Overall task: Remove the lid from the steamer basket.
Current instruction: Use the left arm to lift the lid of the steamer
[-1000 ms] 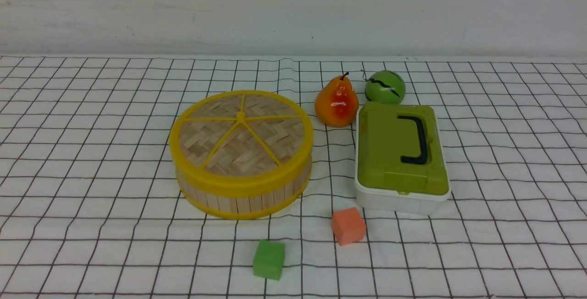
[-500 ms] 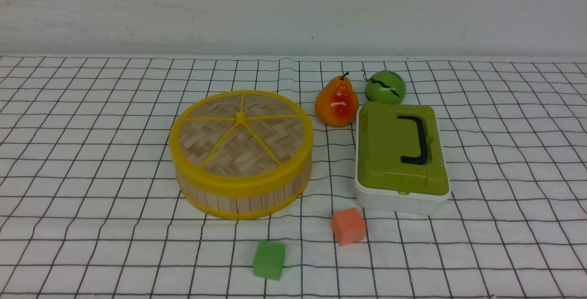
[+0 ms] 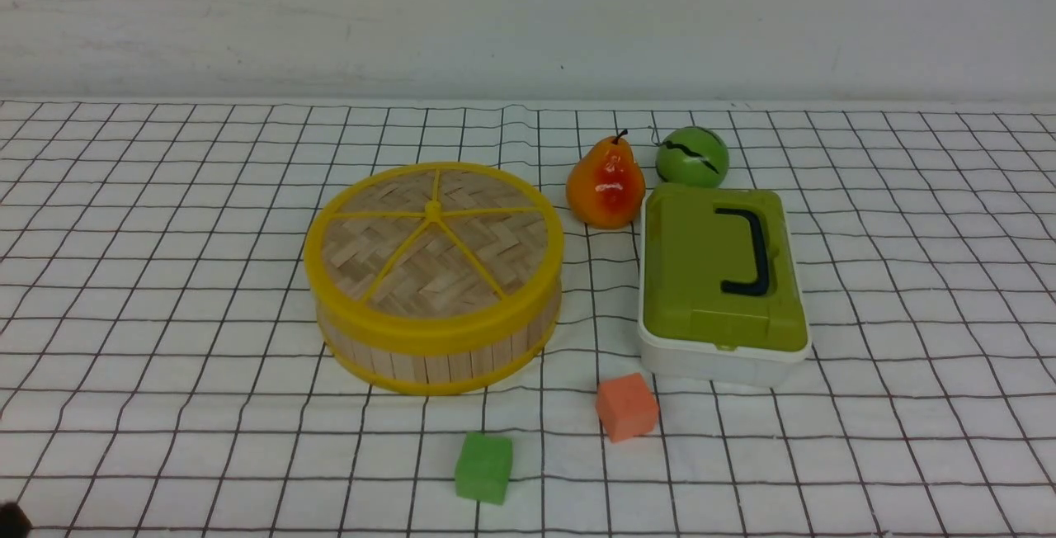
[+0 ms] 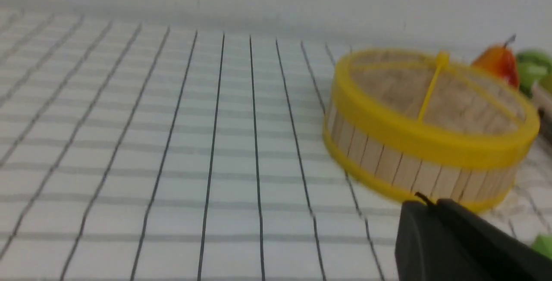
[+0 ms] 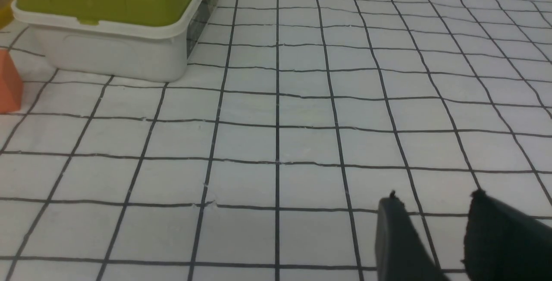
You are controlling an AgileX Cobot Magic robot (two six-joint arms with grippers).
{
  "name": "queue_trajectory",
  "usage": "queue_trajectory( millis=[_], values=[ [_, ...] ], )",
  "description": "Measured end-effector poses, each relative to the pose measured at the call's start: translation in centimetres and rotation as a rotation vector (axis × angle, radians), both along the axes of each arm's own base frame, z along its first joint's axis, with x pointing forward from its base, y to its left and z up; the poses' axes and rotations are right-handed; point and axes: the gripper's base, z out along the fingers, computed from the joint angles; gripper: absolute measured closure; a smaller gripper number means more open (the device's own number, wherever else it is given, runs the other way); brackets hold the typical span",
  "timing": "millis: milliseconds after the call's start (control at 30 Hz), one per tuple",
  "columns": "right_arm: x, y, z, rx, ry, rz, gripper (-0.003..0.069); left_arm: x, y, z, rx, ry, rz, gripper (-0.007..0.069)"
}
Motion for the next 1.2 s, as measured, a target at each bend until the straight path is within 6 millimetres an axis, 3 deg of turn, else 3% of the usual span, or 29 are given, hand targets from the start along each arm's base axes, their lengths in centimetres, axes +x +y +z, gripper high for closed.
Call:
queue_trajectory(
  millis=[267, 367, 400, 500, 600, 733, 767, 800, 867, 900, 1033, 1067, 1200],
  values=[
    [0.0, 0.0, 0.0, 0.000, 0.000, 0.000, 0.0419, -0.4, 0.2, 2.6, -0.052, -0.288, 0.017, 0.0596],
    [0.0, 0.0, 0.0, 0.000, 0.000, 0.000, 0.0419, -0.6, 0.4, 3.4, -0.157, -0.370, 0.011, 0.0595],
    [0.0, 0.0, 0.0, 0.000, 0.000, 0.000, 0.0419, -0.9, 0.5, 4.0, -0.284, -0.428, -0.005, 0.0595],
    [0.0, 0.0, 0.0, 0.000, 0.000, 0.000, 0.0419, -1.3, 0.7, 5.1, -0.455, -0.484, -0.043, 0.0609],
    [0.0, 0.0, 0.0, 0.000, 0.000, 0.000, 0.0419, -1.9, 0.7, 7.6, -0.482, -0.488, -0.064, 0.0637],
    [0.0, 0.0, 0.0, 0.000, 0.000, 0.000, 0.0419, -1.6, 0.3, 13.6, -0.354, -0.341, -0.050, 0.0637],
    [0.0, 0.0, 0.0, 0.000, 0.000, 0.000, 0.0419, -1.7, 0.3, 13.9, -0.344, -0.342, -0.050, 0.0637],
    [0.0, 0.0, 0.0, 0.000, 0.000, 0.000, 0.0419, -0.7, 0.0, 16.1, -0.270, -0.249, -0.039, 0.0637],
    [0.0, 0.0, 0.0, 0.000, 0.000, 0.000, 0.0419, 0.3, -0.2, 17.0, -0.217, -0.150, -0.033, 0.0637],
    [0.0, 0.0, 0.0, 0.000, 0.000, 0.000, 0.0419, 2.3, -0.5, 18.0, -0.172, -0.021, -0.030, 0.0637],
    [0.0, 0.0, 0.0, 0.000, 0.000, 0.000, 0.0419, 7.3, -1.1, 17.6, -0.124, 0.250, -0.022, 0.0637],
    [0.0, 0.0, 0.0, 0.000, 0.000, 0.000, 0.0419, 7.5, -1.1, 17.6, -0.124, 0.259, -0.023, 0.0637],
    [0.0, 0.0, 0.0, 0.000, 0.000, 0.000, 0.0419, 13.4, -2.4, 15.4, -0.180, 0.512, -0.056, 0.0637]
  ],
)
